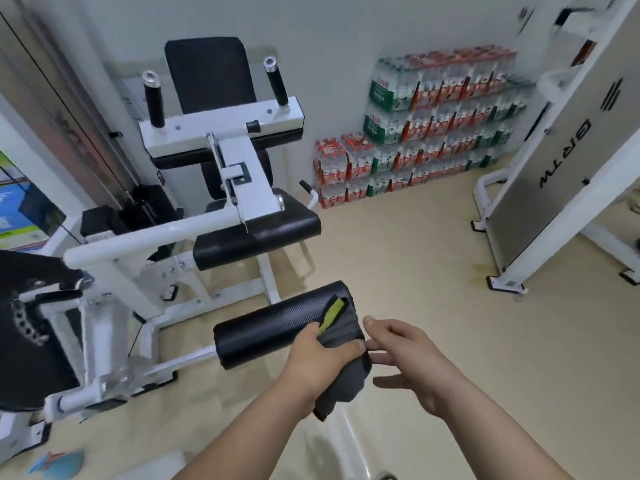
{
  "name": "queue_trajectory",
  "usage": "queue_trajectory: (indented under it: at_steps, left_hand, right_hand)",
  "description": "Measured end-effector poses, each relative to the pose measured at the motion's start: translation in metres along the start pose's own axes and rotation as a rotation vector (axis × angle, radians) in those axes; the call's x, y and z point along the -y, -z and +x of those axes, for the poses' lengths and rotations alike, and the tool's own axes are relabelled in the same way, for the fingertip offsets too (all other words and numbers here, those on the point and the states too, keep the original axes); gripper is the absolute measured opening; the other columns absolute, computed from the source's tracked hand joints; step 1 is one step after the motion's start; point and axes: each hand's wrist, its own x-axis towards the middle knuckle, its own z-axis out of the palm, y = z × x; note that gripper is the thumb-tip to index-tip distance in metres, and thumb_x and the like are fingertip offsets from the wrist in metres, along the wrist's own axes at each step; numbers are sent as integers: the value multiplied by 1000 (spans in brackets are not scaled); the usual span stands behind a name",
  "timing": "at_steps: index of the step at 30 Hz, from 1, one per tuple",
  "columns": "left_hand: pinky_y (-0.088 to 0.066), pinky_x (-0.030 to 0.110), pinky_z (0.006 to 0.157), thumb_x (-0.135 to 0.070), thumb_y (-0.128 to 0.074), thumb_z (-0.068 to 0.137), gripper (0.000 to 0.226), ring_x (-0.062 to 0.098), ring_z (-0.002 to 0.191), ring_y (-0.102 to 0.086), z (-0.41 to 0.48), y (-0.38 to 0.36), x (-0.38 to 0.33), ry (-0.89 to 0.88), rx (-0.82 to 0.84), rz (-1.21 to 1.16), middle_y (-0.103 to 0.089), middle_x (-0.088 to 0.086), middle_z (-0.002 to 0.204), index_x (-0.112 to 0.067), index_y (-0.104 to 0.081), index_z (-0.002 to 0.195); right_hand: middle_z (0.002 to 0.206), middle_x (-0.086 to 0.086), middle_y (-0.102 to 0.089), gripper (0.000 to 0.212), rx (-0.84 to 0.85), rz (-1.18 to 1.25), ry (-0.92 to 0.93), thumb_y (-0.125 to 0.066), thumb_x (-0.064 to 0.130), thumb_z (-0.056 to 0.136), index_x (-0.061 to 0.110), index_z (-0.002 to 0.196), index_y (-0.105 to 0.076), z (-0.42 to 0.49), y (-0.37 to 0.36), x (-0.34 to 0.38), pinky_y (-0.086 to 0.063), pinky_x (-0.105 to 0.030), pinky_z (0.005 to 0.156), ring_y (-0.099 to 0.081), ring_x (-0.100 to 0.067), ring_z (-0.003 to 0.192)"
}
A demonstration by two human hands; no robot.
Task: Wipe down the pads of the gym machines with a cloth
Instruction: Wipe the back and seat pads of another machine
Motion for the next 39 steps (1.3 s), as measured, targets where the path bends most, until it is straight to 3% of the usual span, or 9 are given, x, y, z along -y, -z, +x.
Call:
queue_trajectory:
  at_steps: [4,6,9,13,18,24,29,34,39]
  left_hand:
    - [-58,29,68,-20,-81,71,35,9,75,-70,54,-53,-46,-23,61,61,-73,-2,88,-19,-62,101]
    - [-59,29,78,-12,-82,77,40,8,87,-71,83,-60,-67,-29,2,-18,-72,-1,101,-21,-63,110]
    - [-56,31,99,-27,-85,80,53,3,112,-63,133,-53,-90,-81,-199,-31,-65,-11,123,-38,-60,126]
    - [-54,40,105,-27,-70,94,45,13,119,-67,221,-58,-145,-103,-14,-219,-69,-9,130,-50,-61,132]
    - [-54,44,104,-17,-69,86,45,20,114,-70,333,-82,-218,-54,34,-248,-75,0,120,-35,-64,128]
    - [-62,39,88,-27,-71,91,19,18,97,-74,449,-95,-287,55,-317,-298,-78,-5,99,-32,-70,110]
    - [-63,46,83,-36,-79,83,28,25,90,-75,538,-93,-335,77,-613,-447,-76,5,95,-21,-68,103]
    - [-62,49,89,-43,-80,72,43,22,94,-75,600,-90,-384,11,-825,-598,-76,3,100,-26,-66,108]
    - [-62,50,89,-46,-76,78,43,24,97,-75,652,-47,-434,-20,-988,-810,-76,4,104,-30,-63,116]
  right_hand:
    - [108,-12,-79,30,90,14,47,-76,33,92,13,113,-72,74,54,53,-62,-45,90,-76,-28,101]
    - [103,-12,-80,24,56,17,51,-75,24,94,9,112,-72,110,70,80,-63,-43,84,-77,-28,95]
    - [101,-8,-81,22,120,80,33,-72,25,96,10,113,-73,160,80,121,-63,-38,73,-78,-23,91]
    - [108,-7,-80,23,277,15,41,-67,30,100,14,115,-74,245,94,196,-60,-51,94,-75,-28,104]
    - [103,-6,-81,25,137,-10,48,-74,33,94,15,111,-74,347,118,274,-64,-47,85,-77,-25,98]
    - [103,-10,-70,28,66,-118,45,-66,40,99,14,104,-71,456,147,353,-63,-44,75,-67,-24,85]
    - [99,-9,-70,24,213,-254,83,-62,35,101,16,96,-76,551,147,418,-61,-49,85,-64,-23,88]
    - [90,-7,-70,20,406,-315,104,-64,32,99,16,98,-77,632,131,489,-56,-38,70,-64,-23,82]
    - [86,-11,-67,19,597,-357,76,-64,28,100,14,109,-73,685,73,557,-51,-38,66,-61,-22,73]
